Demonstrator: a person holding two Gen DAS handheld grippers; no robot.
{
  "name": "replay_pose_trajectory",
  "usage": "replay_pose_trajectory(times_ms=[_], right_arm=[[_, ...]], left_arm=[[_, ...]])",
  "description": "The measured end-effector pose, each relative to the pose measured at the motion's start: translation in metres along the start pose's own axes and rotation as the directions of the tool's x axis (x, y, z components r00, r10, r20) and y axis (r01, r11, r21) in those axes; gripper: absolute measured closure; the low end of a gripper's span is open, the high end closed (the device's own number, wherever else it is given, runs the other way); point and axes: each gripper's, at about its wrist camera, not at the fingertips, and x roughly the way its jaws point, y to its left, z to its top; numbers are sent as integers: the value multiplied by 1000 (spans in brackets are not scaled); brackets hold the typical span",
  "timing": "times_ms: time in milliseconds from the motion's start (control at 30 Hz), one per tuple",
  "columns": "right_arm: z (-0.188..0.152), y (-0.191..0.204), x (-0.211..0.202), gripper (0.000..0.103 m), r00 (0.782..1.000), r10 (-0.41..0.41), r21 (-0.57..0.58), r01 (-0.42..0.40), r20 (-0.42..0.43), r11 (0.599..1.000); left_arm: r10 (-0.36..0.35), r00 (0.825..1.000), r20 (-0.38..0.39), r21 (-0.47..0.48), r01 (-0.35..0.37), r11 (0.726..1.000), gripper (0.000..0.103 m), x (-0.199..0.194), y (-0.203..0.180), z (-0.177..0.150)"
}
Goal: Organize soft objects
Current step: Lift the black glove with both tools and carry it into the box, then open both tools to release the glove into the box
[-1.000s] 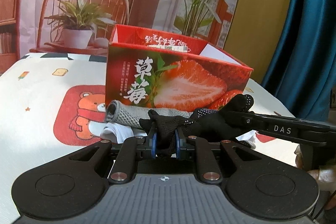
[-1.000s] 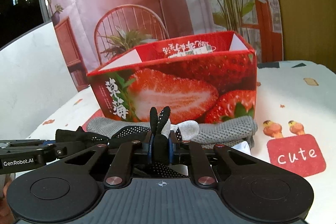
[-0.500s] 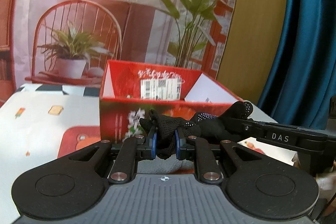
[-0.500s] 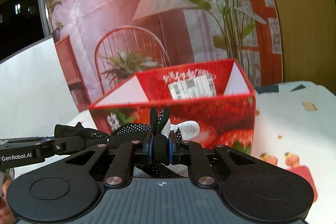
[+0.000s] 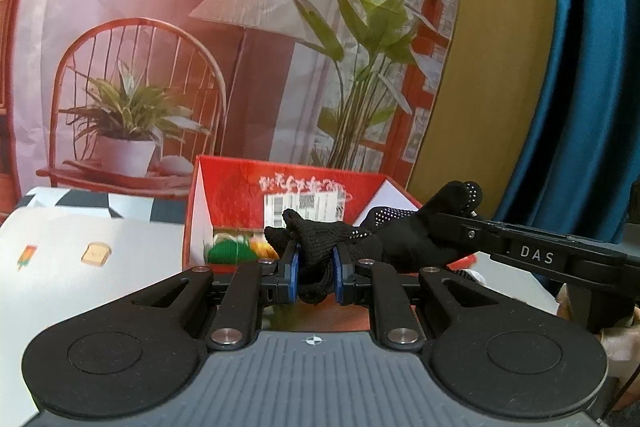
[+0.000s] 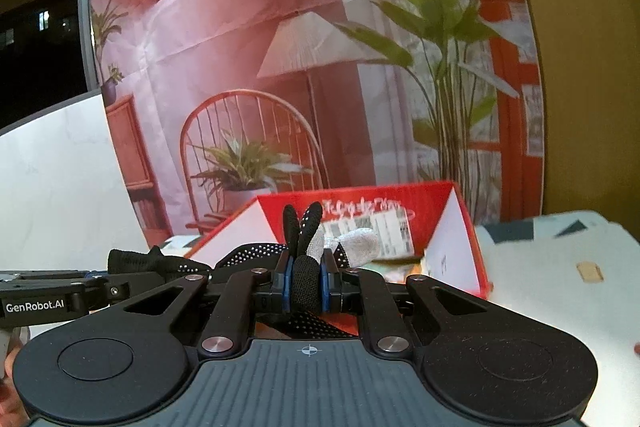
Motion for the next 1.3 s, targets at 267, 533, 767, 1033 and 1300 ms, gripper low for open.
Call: replay_pose_trajectory(times_ms=[267, 533, 767, 1033, 1300], right_arm=[[34, -19, 56, 91, 995, -32, 19, 34, -89, 999], [22, -43, 112, 91, 936, -75, 66, 104, -344, 992], [11, -43, 142, 91, 889, -94, 55, 133, -448, 990], [9, -46, 144, 86, 887, -114, 50, 153, -448, 987], [11, -40, 102, 48, 950, -141, -42, 134, -278, 990]], left_arm=[[-27, 991, -133, -83, 17, 996, 86, 63, 17, 36], [-70, 927, -368, -167, 9, 986, 86, 127, 31, 22], [-32, 901, -432, -118, -21, 993, 86, 154, 31, 15], [-1, 928, -374, -67, -26, 997, 70, 146, 27, 19], [40, 971, -235, -65, -56, 996, 49, 97, 32, 28]])
